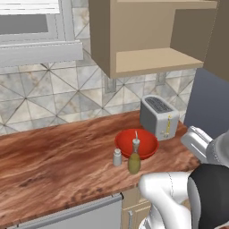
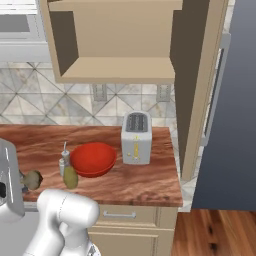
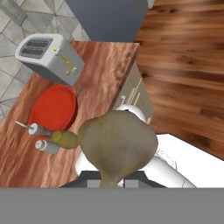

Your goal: Retrieve the bottle and the shaker from the cabinet and place them next to the mixing bowl on the counter. Then add garlic from the fridge to the mixing bowl.

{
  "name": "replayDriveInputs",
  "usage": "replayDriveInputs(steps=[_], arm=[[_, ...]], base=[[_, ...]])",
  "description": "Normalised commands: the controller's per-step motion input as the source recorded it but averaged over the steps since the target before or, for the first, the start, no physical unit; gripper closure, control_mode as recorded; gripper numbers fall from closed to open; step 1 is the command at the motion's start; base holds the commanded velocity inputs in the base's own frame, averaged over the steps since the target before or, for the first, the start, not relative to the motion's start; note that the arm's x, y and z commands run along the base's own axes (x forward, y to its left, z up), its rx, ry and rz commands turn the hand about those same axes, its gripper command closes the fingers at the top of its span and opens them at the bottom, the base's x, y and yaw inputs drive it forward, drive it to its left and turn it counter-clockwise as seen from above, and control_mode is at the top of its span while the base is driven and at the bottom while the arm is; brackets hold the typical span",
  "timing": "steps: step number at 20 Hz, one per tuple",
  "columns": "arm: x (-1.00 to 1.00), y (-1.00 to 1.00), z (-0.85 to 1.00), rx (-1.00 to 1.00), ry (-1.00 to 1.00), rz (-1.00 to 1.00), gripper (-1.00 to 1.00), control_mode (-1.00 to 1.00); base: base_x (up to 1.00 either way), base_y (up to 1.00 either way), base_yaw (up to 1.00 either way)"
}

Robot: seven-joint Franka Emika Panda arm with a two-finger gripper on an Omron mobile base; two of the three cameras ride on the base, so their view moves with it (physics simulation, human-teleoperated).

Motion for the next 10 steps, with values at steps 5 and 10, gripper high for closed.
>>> replayDriveInputs(steps=[5, 10], arm=[[0.00, 0.00, 0.00, 0.00, 0.00, 0.00, 1.00, 1.00], [0.02, 0.00, 0.00, 0.00, 0.00, 0.00, 1.00, -1.00]], base=[[0.00, 0.00, 0.00], [0.00, 0.00, 0.00]])
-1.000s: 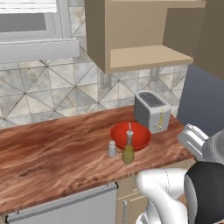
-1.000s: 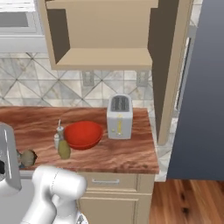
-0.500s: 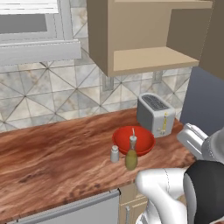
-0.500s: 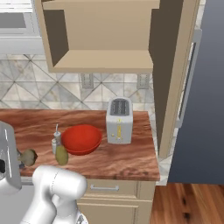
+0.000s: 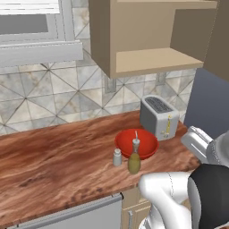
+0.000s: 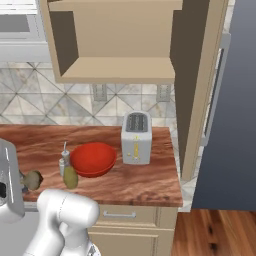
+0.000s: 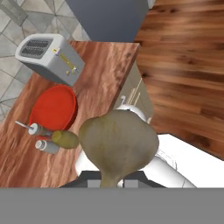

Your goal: Retrieve the bottle and the shaker from the cabinet and place them next to the mixing bowl on the counter. Then add garlic from the fridge to the mixing bowl.

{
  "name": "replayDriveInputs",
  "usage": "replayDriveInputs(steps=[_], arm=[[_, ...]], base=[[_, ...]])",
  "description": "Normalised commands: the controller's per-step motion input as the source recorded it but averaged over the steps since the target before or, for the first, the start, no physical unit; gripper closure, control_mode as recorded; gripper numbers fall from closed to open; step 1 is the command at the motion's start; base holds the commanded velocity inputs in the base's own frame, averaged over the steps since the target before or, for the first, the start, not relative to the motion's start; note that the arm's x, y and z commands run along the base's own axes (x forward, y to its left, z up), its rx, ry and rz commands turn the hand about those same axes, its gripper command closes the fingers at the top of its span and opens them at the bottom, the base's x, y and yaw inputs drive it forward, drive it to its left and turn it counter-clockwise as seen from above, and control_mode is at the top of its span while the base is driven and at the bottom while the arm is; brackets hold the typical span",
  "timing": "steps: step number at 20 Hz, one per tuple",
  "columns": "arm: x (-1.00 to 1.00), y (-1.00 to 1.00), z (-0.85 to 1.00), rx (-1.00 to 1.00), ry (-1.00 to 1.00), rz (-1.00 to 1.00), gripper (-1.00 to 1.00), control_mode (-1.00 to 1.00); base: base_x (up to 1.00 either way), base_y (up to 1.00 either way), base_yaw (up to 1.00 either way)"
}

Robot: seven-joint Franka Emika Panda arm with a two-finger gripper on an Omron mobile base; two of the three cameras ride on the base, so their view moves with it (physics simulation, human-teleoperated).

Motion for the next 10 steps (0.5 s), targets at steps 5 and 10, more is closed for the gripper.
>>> replayDriveInputs(steps=[5, 10], arm=[[0.60, -0.49, 0.01, 0.09, 0.11, 0.02, 1.00, -1.00], [0.94, -0.50, 0.01, 0.17, 0.31, 0.06, 1.00, -1.00]], base=[[0.00, 0.00, 0.00], [0.00, 0.00, 0.00]])
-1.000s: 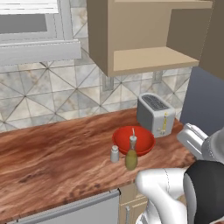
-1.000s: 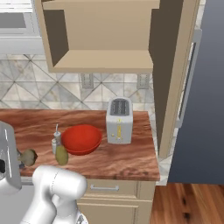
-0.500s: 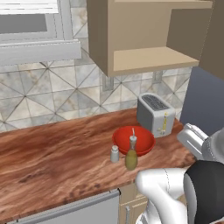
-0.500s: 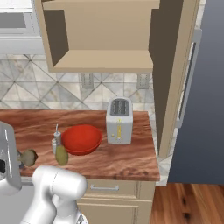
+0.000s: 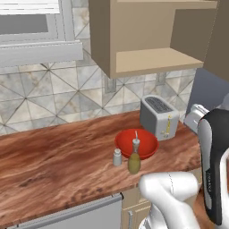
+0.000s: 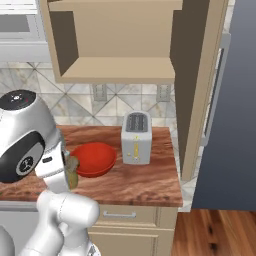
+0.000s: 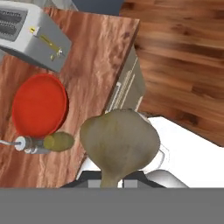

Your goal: Retrieve the bottle and the shaker from the cabinet and place them next to the mixing bowl on the counter. Then add garlic from the fridge to the mixing bowl.

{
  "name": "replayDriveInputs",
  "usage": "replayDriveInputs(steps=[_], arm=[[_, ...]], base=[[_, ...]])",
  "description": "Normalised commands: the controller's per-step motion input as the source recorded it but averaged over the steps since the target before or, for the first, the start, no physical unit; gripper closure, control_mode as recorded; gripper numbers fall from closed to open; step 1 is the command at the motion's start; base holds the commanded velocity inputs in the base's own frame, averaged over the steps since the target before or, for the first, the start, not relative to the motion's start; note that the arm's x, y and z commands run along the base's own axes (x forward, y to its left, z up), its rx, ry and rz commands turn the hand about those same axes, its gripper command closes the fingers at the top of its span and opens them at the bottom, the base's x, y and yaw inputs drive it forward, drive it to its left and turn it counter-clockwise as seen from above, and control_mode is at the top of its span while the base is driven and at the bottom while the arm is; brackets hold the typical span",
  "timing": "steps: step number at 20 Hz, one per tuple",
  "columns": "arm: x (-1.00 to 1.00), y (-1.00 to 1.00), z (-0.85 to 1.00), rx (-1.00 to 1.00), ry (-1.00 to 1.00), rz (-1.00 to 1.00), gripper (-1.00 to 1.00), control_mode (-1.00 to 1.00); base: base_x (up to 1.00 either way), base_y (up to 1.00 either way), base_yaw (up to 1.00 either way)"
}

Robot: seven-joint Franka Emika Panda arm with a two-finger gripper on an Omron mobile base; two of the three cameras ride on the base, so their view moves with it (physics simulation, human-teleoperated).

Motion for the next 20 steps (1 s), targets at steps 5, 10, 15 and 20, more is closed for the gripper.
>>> replayDriveInputs(steps=[5, 10, 15, 20], arm=[[0.92, -0.01, -0.10, 0.09, 0.15, 0.17, 1.00, -1.00], [0.80, 0.03, -0.32, 0.02, 0.00, 0.20, 1.00, -1.00], [0.60, 0.20, -0.23, 0.01, 0.00, 0.17, 1.00, -1.00], [0.45, 0.31, -0.21, 0.00, 0.00, 0.12, 1.00, -1.00]], base=[[0.00, 0.00, 0.00], [0.00, 0.00, 0.00], [0.00, 0.00, 0.00], [0.00, 0.00, 0.00]])
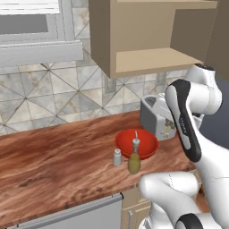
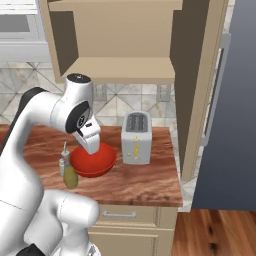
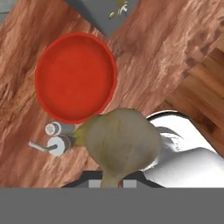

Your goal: Retrieve the bottle and the shaker from the cabinet and place them next to the mixing bowl on the counter. Then add garlic from the fridge to the mixing bowl.

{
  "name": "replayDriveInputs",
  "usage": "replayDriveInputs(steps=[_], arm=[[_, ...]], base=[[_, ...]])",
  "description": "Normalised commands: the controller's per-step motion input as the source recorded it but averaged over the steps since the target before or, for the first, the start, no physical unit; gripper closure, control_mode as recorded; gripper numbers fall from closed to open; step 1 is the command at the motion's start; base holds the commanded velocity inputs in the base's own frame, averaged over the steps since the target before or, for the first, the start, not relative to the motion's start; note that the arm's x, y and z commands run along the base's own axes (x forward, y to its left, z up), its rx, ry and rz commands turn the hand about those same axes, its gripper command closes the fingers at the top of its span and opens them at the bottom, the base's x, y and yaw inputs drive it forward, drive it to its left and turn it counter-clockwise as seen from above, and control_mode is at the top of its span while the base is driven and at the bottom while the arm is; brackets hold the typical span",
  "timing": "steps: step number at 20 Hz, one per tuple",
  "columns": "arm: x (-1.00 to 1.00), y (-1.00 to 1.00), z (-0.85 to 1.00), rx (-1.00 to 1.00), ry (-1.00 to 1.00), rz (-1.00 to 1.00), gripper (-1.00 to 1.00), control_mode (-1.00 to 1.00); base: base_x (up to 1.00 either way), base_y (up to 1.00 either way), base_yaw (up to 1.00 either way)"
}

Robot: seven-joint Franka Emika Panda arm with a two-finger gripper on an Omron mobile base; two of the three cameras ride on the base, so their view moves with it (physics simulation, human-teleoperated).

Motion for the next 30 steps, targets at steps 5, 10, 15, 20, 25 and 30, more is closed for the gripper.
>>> replayDriveInputs(steps=[5, 10, 15, 20, 25, 30], arm=[[0.43, 0.32, -0.34, 0.00, 0.02, 0.09, 1.00, -1.00], [0.44, 0.11, -0.48, 0.00, 0.02, 0.03, 1.00, -1.00], [0.47, 0.00, -0.47, -0.01, 0.00, 0.00, 1.00, -1.00], [0.45, 0.10, -0.43, 0.00, 0.03, 0.00, 1.00, -1.00], [0.16, 0.31, -0.41, 0.00, 0.08, 0.00, 1.00, -1.00], [0.05, 0.06, -0.32, 0.00, 0.04, 0.00, 1.00, -1.00]], base=[[0.00, 0.00, 0.00], [0.00, 0.00, 0.00], [0.00, 0.00, 0.00], [0.00, 0.00, 0.00], [0.00, 0.00, 0.00], [0.00, 0.00, 0.00]])
